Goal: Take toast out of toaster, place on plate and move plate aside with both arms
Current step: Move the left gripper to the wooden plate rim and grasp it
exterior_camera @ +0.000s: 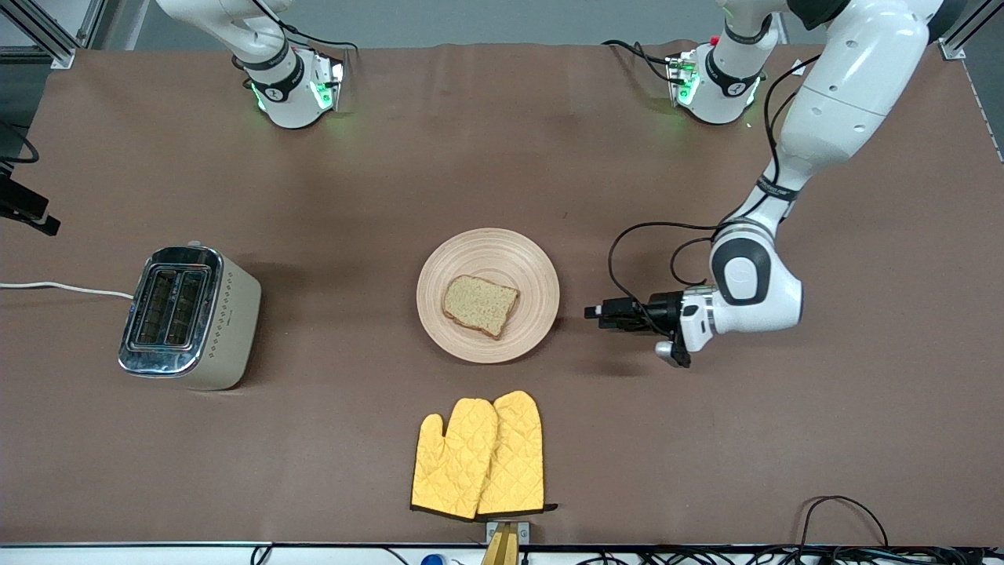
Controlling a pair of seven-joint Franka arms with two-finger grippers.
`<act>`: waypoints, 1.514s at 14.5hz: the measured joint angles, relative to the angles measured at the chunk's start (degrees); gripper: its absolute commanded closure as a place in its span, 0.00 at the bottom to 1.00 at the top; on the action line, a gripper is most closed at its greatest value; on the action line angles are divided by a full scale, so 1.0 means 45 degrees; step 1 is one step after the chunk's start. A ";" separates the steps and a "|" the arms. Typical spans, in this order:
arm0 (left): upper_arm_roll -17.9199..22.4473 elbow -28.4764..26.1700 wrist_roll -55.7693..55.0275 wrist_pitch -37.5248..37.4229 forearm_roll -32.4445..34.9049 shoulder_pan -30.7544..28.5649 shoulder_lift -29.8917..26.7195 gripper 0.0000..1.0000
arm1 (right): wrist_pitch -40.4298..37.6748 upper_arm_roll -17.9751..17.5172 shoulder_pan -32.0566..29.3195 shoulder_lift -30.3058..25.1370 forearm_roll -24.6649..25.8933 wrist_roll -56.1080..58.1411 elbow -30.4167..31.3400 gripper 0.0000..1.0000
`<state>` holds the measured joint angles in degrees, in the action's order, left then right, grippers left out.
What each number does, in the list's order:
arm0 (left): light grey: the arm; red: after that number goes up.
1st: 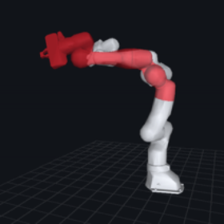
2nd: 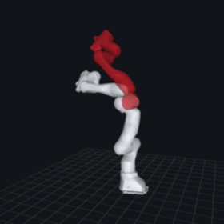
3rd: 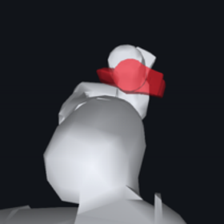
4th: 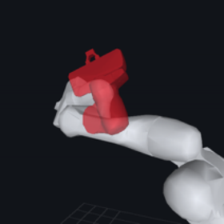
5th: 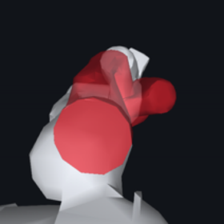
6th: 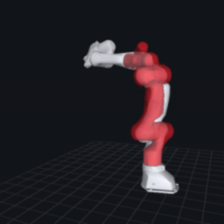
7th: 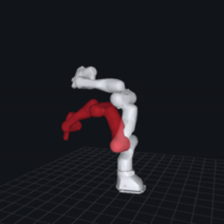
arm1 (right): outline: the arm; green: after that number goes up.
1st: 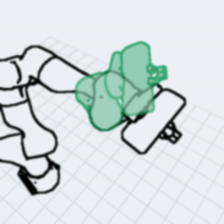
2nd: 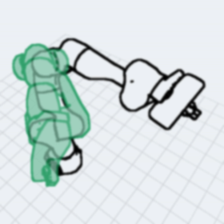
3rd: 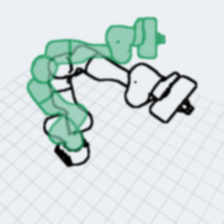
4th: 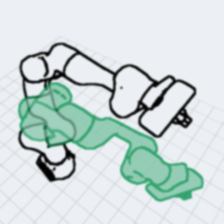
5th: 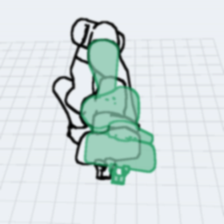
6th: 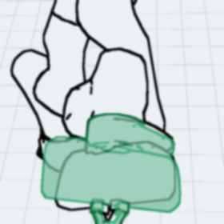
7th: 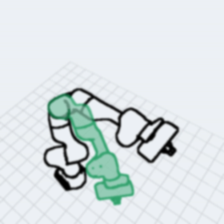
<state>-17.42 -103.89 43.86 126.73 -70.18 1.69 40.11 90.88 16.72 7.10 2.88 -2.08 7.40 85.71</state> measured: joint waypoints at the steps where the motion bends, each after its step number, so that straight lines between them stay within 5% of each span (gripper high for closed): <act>1: -0.0006 -0.0006 0.0142 0.0039 -0.0118 0.0137 0.0138 0.33 | -0.0041 -0.0064 0.0000 0.0000 0.0001 -0.0066 0.0008 0.00; 12: -0.0053 0.0029 0.1236 0.0054 -0.0199 0.0977 0.1384 0.58 | -0.0550 -0.0323 0.0148 -0.0115 0.0000 -0.0319 -0.0261 0.00; 19: -0.0111 0.0124 0.1236 0.0034 -0.0429 0.1131 0.1447 0.97 | -0.0764 -0.0322 0.0147 -0.0150 0.0000 -0.0319 -0.0329 0.00; 22: -0.0106 0.0216 0.1370 0.0073 -0.0641 0.1234 0.1449 0.99 | -0.0779 -0.0322 0.0147 -0.0150 0.0000 -0.0319 -0.0328 0.00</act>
<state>-17.89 -102.91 50.03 127.06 -73.06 7.24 46.63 87.38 15.27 7.76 2.21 -2.08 5.96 84.23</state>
